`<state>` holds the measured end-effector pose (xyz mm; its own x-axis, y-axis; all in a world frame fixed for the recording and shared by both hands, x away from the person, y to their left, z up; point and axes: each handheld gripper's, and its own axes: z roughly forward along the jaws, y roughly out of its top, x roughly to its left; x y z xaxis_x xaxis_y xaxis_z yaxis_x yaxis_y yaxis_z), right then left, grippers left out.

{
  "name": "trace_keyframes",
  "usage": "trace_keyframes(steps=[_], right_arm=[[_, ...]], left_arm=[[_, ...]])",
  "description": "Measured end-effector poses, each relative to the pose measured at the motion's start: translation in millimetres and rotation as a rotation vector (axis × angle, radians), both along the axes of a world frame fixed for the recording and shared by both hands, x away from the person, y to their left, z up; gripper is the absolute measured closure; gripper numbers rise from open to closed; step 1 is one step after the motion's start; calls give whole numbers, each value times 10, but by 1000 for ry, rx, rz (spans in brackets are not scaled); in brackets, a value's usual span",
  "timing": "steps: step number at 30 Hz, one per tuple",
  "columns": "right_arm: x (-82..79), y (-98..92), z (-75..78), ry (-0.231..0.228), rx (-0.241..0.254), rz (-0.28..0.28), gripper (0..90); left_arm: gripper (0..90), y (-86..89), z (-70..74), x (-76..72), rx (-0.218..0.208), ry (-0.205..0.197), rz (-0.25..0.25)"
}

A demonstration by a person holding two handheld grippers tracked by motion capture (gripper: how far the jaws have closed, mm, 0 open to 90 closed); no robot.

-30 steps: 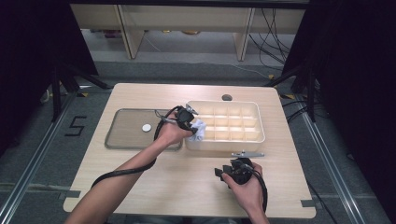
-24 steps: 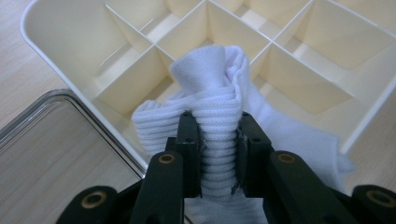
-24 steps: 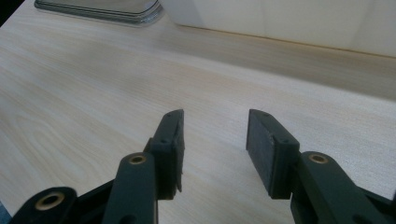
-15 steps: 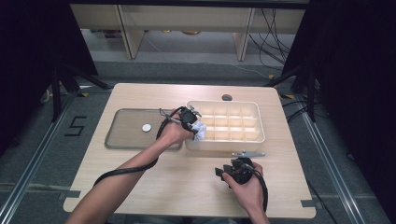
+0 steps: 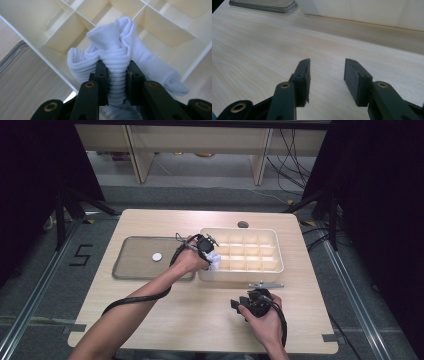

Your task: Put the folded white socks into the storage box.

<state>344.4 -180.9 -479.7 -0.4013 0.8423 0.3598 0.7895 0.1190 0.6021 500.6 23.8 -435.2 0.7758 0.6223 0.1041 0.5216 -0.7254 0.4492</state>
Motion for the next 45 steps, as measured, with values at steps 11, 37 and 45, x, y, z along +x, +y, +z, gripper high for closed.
trace_keyframes(steps=[11,37,45], right_arm=[[0,-17,21,-1,-6,-7,567],[1,-2,-2,3,-2,-4,559],[11,-20,-7,-14,-34,9,558]], left_arm=[[749,-42,-12,8,31,41,14],[753,-79,-60,91,73,136,18],[754,-92,-82,101,84,149,22]])
